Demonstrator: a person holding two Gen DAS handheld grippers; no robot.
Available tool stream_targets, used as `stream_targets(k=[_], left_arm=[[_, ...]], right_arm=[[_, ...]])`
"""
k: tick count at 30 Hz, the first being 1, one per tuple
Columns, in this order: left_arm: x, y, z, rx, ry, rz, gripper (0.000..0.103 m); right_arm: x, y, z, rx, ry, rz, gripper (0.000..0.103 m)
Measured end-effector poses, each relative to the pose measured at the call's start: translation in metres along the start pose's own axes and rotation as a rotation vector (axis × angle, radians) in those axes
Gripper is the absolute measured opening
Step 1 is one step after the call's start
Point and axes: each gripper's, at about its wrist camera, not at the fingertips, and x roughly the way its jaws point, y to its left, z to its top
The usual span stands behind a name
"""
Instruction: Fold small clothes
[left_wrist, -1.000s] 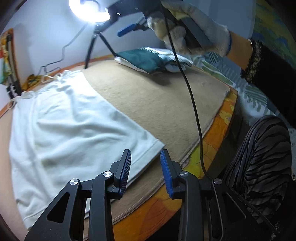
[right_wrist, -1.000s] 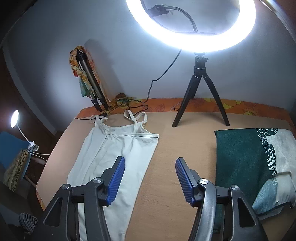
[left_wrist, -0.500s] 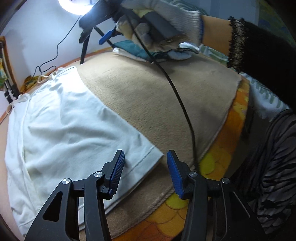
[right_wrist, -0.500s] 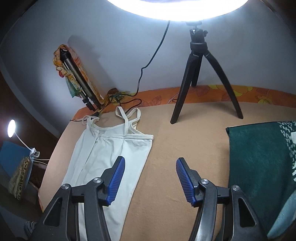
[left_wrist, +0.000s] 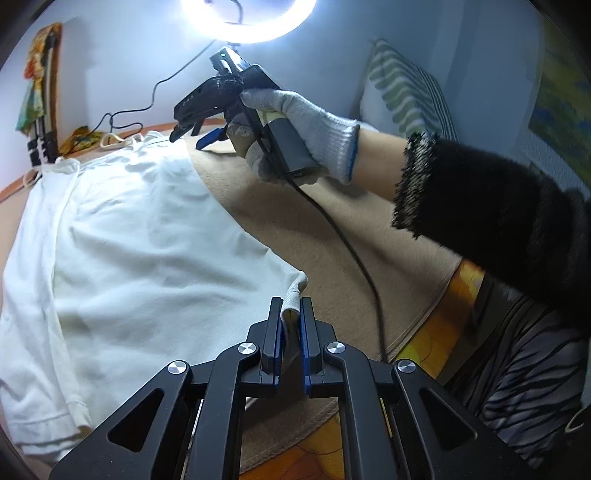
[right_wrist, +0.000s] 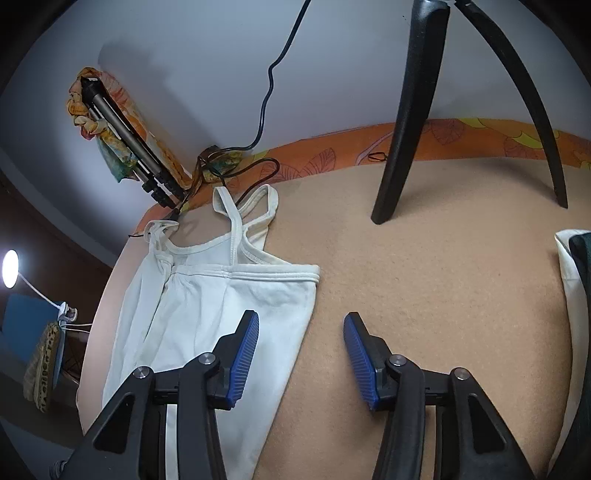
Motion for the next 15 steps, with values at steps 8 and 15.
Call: stream_targets(k=[8,15], left_arm=[[-0.002,0.003,-0.01,-0.126,-0.061,-0.01,0.006],[-0.012,0.015,-0.019,-0.203,-0.108,-0.013,0.006]], right_arm=[[0.011,0.006,0.011,0.037,0.02,0.02,0.02],[0.001,0.024,0.021,0.036,0.015,-0.086,0.0]])
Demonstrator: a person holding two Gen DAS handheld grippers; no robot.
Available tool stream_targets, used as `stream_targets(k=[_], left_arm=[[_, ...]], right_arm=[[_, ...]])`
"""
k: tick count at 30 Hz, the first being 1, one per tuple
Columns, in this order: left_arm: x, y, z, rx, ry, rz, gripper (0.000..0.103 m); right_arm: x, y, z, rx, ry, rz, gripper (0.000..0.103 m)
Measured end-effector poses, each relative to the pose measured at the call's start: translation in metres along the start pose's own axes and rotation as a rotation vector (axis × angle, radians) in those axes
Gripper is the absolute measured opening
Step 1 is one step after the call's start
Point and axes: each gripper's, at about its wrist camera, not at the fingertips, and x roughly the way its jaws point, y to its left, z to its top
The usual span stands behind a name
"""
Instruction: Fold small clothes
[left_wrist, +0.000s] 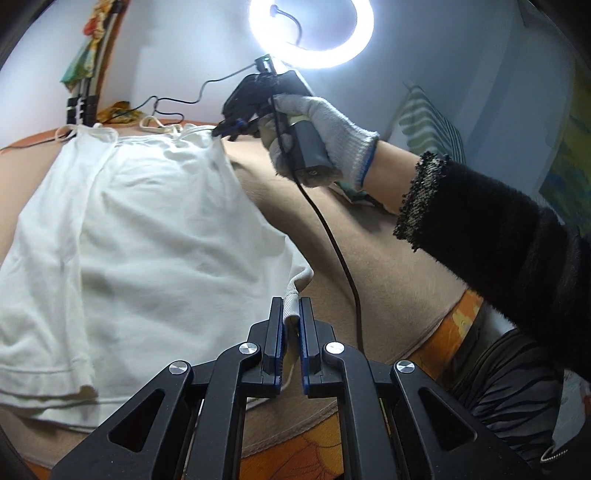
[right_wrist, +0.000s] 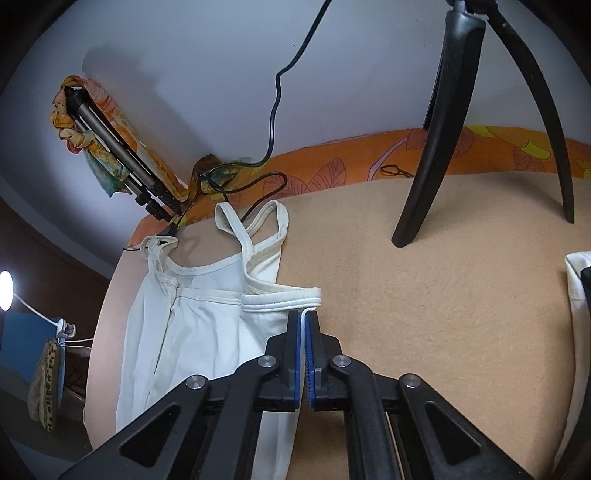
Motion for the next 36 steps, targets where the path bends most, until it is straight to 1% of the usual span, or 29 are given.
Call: stream_targets(k=[3,5,11,16,24,29,33,36], left_arm=[[-0.005,0.004,0.0,-0.021,-0.011,-0.011,0.006],[-0.011,0.009,0.0,-0.038,-0.028,-0.01,0.006],[-0.029,0.026,-0.003,-0.087,-0.08,0.03,0.006],[-0.035,0.039,-0.009,-0.128,-0.096,0.058,0.005],[-0.048,0.06,-0.02,-0.184,-0.115,0.093,0.006],[-0.046,0.066,-0.028,-0.208,-0.104,0.11,0.006],[-0.044,0.066,-0.029,-0.219,-0.088,0.108,0.006],[-0.042,0.064,-0.028,-0.22,-0.073,0.112,0.006]], right_arm=[[-0.006,0.014,0.004,-0.01,-0.002,-0.045,0.0],[-0.008,0.026,0.007,-0.02,-0.004,-0.06,0.0],[-0.006,0.065,0.014,-0.06,-0.008,-0.093,0.0],[0.013,0.1,0.017,-0.116,0.011,-0.14,0.0],[0.054,0.14,0.014,-0.191,0.054,-0.174,0.0],[0.081,0.154,0.008,-0.23,0.088,-0.202,0.0],[0.096,0.16,0.0,-0.265,0.111,-0.225,0.0],[0.101,0.163,-0.001,-0.283,0.117,-0.207,0.0]])
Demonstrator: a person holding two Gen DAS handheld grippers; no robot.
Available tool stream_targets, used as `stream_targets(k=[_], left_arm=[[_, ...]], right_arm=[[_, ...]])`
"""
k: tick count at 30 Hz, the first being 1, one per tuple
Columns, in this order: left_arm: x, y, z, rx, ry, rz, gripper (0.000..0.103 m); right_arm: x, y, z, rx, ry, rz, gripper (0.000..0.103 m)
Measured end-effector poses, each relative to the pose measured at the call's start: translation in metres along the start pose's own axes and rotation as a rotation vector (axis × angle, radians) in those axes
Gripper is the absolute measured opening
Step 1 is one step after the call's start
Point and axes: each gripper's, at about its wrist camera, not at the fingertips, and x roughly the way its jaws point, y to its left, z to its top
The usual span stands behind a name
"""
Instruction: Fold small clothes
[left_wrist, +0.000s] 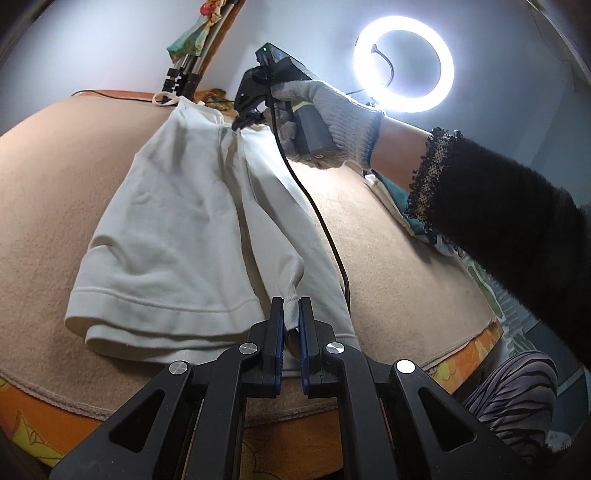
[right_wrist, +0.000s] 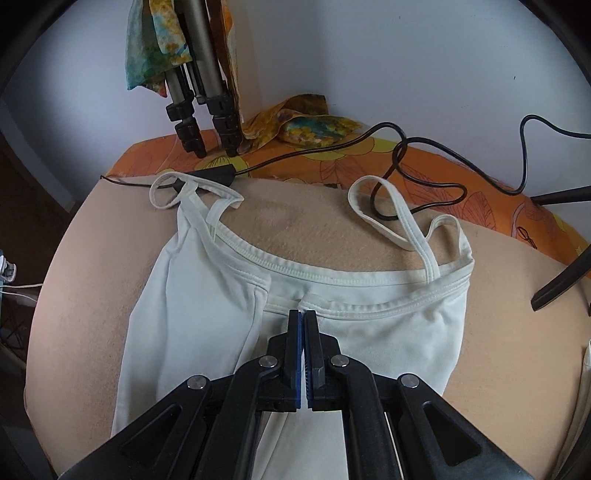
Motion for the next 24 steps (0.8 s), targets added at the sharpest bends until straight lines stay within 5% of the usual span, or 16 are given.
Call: stream_targets(k=[2,4,10,18,24], left_arm=[[0.0,-0.001,0.0,0.003,0.012,0.002,0.006],[-0.003,-0.002,-0.002,0.009,0.028,0.003,0.01],[-0.026,-0.01,-0.003,0.066,0.043,-0.019,0.014],[-0.079,0.012,0.01,0.17,0.053,0.034,0.038],[-0.067,0.073,0.035,-0.012,0.163,0.066,0.04]], right_arm=[[-0.004,-0.001,-0.001,0.002,-0.002,0.019,0.005],[-0.018,-0.003,-0.003,0.009,-0.029,0.047,0.041],[-0.091,-0.028,-0.037,0.05,-0.121,0.117,0.041],[-0.159,-0.049,-0.167,0.114,-0.096,0.189,0.042],[-0.158,-0.033,-0.258,0.146,0.006,0.277,0.042]])
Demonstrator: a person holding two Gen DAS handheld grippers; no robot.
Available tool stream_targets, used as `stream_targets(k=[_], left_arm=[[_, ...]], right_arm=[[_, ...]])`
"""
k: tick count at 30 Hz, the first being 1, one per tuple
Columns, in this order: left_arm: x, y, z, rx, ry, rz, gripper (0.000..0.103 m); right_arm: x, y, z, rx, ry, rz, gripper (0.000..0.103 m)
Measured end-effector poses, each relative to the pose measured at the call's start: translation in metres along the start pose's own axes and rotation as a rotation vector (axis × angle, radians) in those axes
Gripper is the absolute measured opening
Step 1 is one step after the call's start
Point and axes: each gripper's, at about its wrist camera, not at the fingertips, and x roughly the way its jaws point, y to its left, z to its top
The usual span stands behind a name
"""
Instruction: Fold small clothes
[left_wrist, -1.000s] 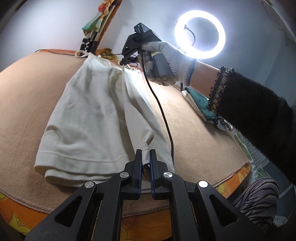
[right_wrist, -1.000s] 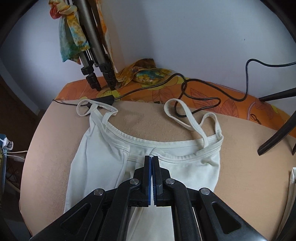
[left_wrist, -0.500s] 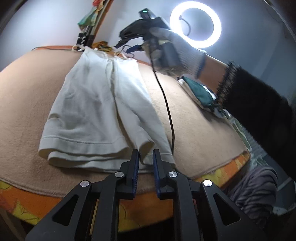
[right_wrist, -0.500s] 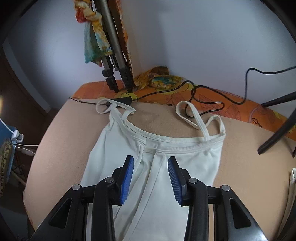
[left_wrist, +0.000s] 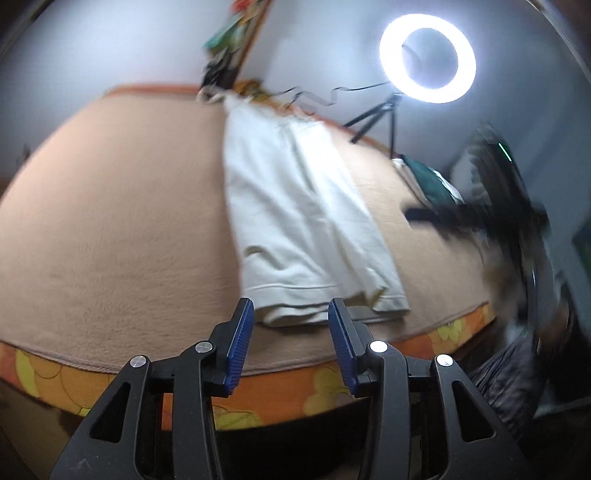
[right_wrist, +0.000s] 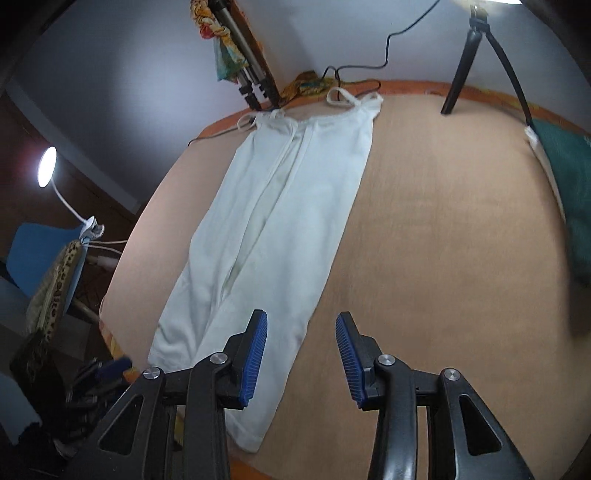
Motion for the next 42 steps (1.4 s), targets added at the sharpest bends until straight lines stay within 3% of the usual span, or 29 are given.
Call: stream_targets(k=[7,10,12,13,14,15,18,23,30,33,38,41,42], left_arm=[[0.023,0.015,0.006,-0.11,0.066,-0.073,0.04],[0.03,0.012,0.006,-0.111,0.084,-0.08,0.037],[0.034,0.009,0.008,-0.097,0.081,-0.082,0.036],[0.034,0.007,0.009,-0.081,0.074,-0.086,0.025],[0.035,0.005,0.01,-0.065,0.07,-0.082,0.007],[0.035,0.004,0.011,-0.054,0.066,-0.079,0.004],[0.027,0.008,0.012,-0.05,0.034,-0.064,0.004],[0.02,0.024,0.006,-0.07,0.024,-0.048,0.004],[0.026,0.018,0.002,-0.016,0.058,-0.026,0.005],[0.022,0.017,0.002,0.002,0.05,-0.02,0.009],[0.016,0.028,0.003,-0.046,0.047,-0.017,0.031],[0.018,0.031,0.006,-0.06,0.051,-0.031,0.031],[0.021,0.032,0.006,-0.068,0.06,-0.038,0.031]], right_arm=[[0.024,0.007,-0.043,0.031,0.091,0.088,0.042],[0.024,0.012,-0.051,0.011,0.087,0.077,0.04],[0.024,0.016,-0.05,0.002,0.09,0.09,0.033],[0.026,0.016,-0.052,-0.002,0.095,0.101,0.029],[0.028,0.019,-0.052,-0.013,0.1,0.101,0.026],[0.03,0.022,-0.053,-0.03,0.104,0.093,0.019],[0.03,0.023,-0.054,-0.028,0.101,0.083,0.003],[0.008,0.016,-0.052,-0.03,0.036,0.093,0.002],[0.026,0.025,-0.057,-0.081,0.107,0.028,0.002],[0.02,0.019,-0.056,-0.063,0.093,0.031,0.002],[0.01,0.012,-0.058,-0.046,0.068,0.083,0.003],[0.005,0.007,-0.059,-0.05,0.053,0.098,0.017],[0.004,0.005,-0.059,-0.041,0.046,0.107,0.042]])
